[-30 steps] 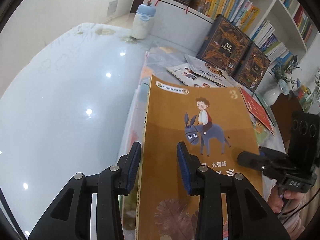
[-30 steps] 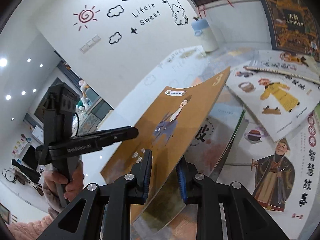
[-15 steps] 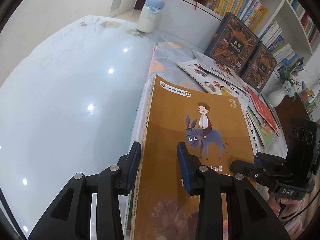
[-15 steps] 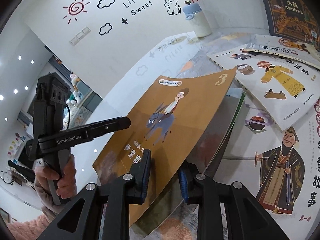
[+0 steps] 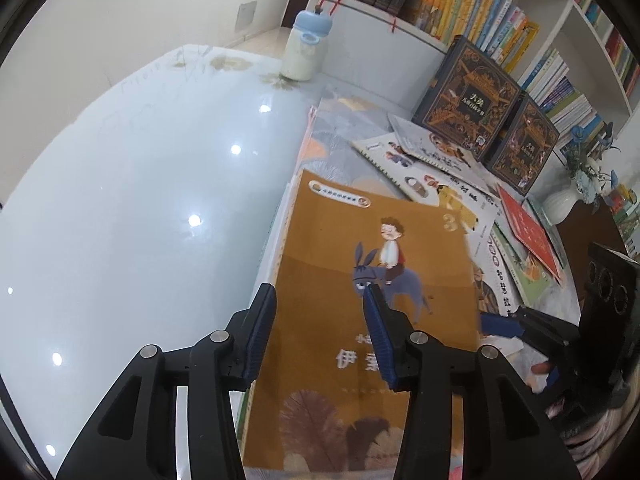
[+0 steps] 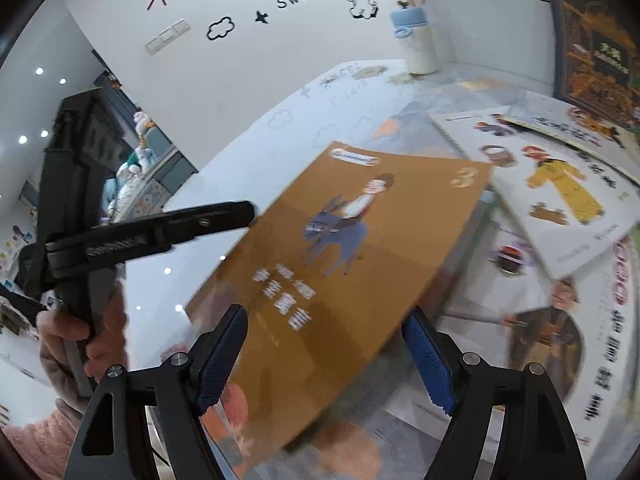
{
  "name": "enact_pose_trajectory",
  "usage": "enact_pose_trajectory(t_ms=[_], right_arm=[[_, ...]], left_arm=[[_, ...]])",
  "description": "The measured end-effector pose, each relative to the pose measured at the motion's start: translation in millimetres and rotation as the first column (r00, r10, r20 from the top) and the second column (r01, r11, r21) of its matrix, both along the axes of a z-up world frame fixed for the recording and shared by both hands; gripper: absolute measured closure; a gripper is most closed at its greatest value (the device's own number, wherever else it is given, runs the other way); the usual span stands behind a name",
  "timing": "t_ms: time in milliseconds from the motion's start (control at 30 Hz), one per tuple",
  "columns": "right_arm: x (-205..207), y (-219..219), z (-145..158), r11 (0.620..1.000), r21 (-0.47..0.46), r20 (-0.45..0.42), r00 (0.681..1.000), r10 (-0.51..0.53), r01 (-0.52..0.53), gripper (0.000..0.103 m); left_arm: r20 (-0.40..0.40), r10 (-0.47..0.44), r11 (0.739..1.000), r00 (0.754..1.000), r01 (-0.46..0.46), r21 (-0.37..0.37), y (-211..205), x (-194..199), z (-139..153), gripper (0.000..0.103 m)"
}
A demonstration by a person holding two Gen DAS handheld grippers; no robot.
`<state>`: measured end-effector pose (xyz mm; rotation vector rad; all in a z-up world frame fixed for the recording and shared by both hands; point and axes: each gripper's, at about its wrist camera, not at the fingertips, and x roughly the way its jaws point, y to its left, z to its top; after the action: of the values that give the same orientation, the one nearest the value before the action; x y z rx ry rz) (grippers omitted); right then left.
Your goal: Organize books
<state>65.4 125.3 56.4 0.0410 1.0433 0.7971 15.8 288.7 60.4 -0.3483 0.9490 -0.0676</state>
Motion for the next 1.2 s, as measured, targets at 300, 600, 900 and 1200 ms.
enact_pose_trajectory(t_ms=[300, 600, 900, 1200], right_arm=[[4.5, -117.5, 5.7, 0.972, 0.101, -0.057, 0.977, -0.205, 0.210, 0.025], [-7.0, -183.9, -24.8, 0.949, 0.082, -0.165, 0.944, -0.287, 0.303, 0.025], [3.4, -187.1, -34.4, 0.955, 0.068, -0.170, 0.946, -0.274, 0.289, 0.021], [19.6, -171.1, -34.3, 0.964, 0.038, -0.173, 0.952, -0.252, 0.262, 0.005]], left_arm=[[0.000, -0.139, 0.990, 0.990, 0.139, -0.018, -71.8, -5.0, 9.5, 0.060], [-0.140, -0.274, 0.960, 0.951, 0.263, -0.095, -160.0, 14.8, -30.4, 0.060], [-0.172, -0.203, 0.974, 0.964, 0.216, 0.060, -172.2, 20.1, -32.9, 0.059], [-0.195, -0.202, 0.952, 0.960, 0.239, 0.191, -202.1, 34.1, -40.2, 0.030]])
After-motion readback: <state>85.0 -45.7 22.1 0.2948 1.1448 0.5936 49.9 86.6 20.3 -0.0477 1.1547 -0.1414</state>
